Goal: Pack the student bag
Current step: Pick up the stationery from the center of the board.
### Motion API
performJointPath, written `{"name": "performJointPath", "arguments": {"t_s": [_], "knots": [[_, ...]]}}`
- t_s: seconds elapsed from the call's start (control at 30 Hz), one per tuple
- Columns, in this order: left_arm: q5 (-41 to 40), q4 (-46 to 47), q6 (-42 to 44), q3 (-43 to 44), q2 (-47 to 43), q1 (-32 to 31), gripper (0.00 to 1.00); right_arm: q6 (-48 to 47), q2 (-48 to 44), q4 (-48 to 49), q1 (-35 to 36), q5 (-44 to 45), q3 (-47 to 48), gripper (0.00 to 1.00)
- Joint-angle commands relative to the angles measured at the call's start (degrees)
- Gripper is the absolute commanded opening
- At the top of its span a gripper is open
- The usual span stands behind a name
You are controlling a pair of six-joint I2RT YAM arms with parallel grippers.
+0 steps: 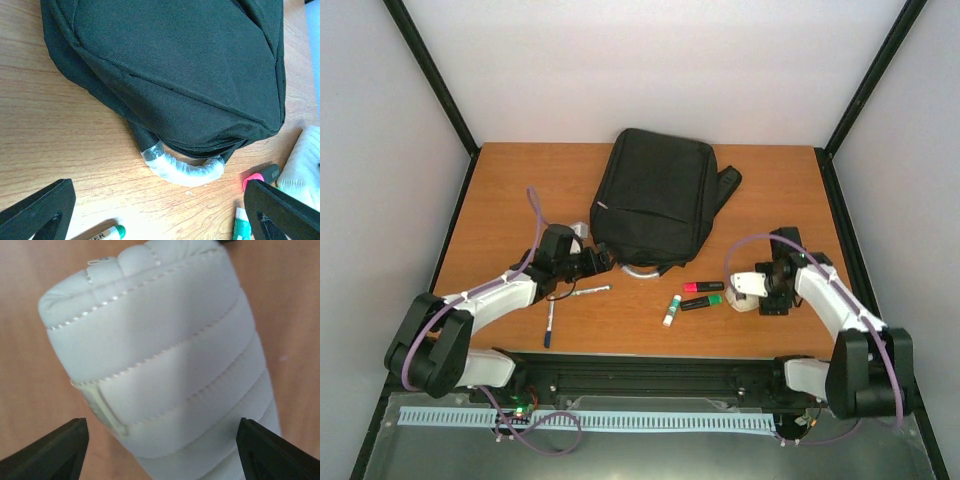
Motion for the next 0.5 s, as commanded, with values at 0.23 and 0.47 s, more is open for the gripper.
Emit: {"name": "performJointPath", "arguments": {"t_s": [0.23, 0.47], "knots": [[0.6, 1.4, 0.1, -0.7, 0.0, 0.5, 0.95, 15.0, 17.9, 1.2, 0.0, -4.0, 16.8, 0.66], [0.4, 0.9, 0.5, -1.5, -1.0, 0.7, 0.95, 17.4, 17.7, -1.3, 0.0, -6.2, 19.1, 0.66]]}}
